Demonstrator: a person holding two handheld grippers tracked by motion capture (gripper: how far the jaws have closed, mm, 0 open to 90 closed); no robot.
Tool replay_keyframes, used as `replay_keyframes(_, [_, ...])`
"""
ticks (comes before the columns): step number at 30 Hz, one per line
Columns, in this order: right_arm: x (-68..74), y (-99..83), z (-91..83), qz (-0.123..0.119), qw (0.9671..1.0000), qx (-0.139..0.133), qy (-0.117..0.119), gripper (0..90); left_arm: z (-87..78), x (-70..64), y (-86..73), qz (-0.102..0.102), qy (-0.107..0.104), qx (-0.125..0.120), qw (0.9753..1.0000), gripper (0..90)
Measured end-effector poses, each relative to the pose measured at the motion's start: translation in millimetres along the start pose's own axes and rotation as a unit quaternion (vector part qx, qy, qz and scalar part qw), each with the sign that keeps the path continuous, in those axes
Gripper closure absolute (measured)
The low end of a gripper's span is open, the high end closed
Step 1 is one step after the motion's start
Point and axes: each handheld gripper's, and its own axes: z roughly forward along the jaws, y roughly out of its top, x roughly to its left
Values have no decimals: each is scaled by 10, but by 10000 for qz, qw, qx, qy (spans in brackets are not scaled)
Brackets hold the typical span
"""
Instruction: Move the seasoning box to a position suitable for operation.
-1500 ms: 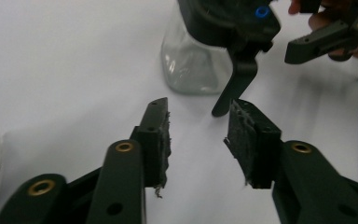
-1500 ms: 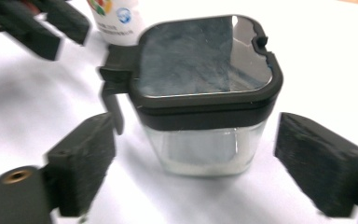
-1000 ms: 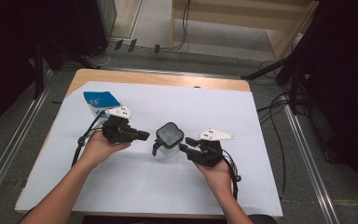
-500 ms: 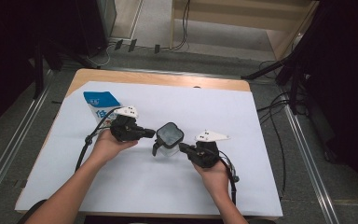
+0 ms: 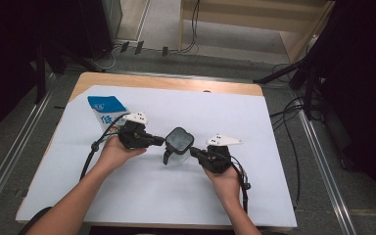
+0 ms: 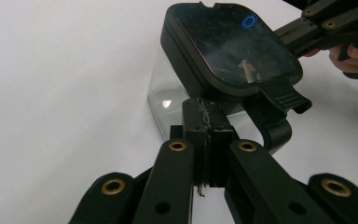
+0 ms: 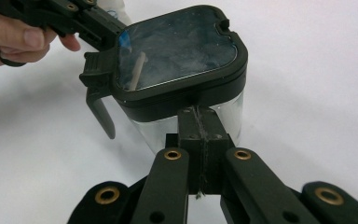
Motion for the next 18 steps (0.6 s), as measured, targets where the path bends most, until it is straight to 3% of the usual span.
replay_keyframes(18, [-195, 105, 46, 121, 9998, 164, -78, 900, 65, -114, -8, 96, -125, 124, 9998, 900])
